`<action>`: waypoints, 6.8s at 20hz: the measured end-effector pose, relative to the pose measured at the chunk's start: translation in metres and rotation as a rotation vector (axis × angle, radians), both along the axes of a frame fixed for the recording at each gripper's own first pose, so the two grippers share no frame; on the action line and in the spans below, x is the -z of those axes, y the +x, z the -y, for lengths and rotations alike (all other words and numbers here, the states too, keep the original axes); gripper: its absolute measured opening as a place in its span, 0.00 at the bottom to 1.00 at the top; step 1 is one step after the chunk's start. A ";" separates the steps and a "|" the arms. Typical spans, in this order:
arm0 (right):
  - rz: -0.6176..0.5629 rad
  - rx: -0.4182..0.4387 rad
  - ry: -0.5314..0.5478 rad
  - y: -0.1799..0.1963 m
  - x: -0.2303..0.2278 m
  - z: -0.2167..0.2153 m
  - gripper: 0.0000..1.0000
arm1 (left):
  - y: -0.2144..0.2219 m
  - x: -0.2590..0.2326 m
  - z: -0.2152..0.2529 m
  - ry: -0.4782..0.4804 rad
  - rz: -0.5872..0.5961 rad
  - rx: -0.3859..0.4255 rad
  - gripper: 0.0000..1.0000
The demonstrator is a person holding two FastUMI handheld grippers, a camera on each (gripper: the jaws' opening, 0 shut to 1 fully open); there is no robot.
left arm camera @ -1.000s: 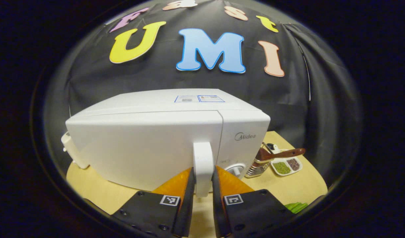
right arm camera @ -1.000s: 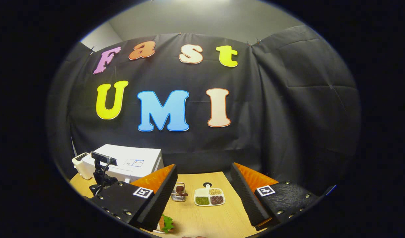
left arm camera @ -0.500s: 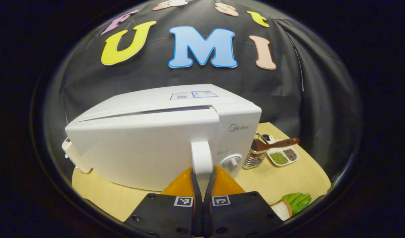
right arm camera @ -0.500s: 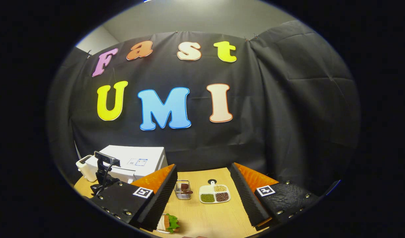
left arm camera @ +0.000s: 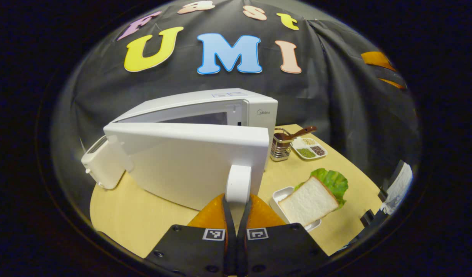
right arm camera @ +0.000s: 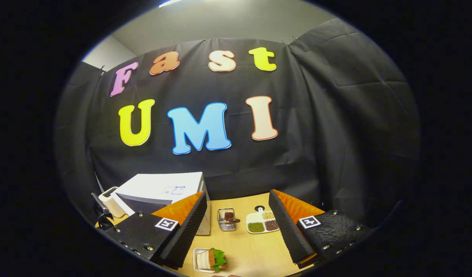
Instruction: Open the microwave oven with the left hand, put the food in, and close the microwave oven.
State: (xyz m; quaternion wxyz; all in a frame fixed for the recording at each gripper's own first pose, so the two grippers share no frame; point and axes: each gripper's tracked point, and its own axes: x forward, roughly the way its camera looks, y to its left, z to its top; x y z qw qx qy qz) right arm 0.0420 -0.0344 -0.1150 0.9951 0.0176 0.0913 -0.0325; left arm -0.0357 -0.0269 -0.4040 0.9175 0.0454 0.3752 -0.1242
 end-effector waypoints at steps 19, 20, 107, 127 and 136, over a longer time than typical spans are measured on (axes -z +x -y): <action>-0.085 -0.122 -0.053 -0.015 0.041 -0.085 0.98 | -0.135 -0.030 -0.255 0.105 -0.010 -0.142 0.06; -0.081 -0.116 -0.053 -0.016 0.042 -0.086 0.98 | -0.137 -0.031 -0.265 0.083 -0.009 -0.151 0.06; -0.257 0.132 1.375 0.224 0.285 -0.382 0.19 | 0.046 -0.365 -0.354 -0.061 0.636 -0.377 0.96; -0.394 0.157 1.048 0.185 0.305 -0.378 0.98 | 0.039 -0.347 -0.365 -0.059 0.601 -0.400 0.98; -0.317 -0.231 0.532 0.077 0.192 -0.340 0.98 | 0.042 -0.330 -0.314 -0.110 0.579 -0.302 0.93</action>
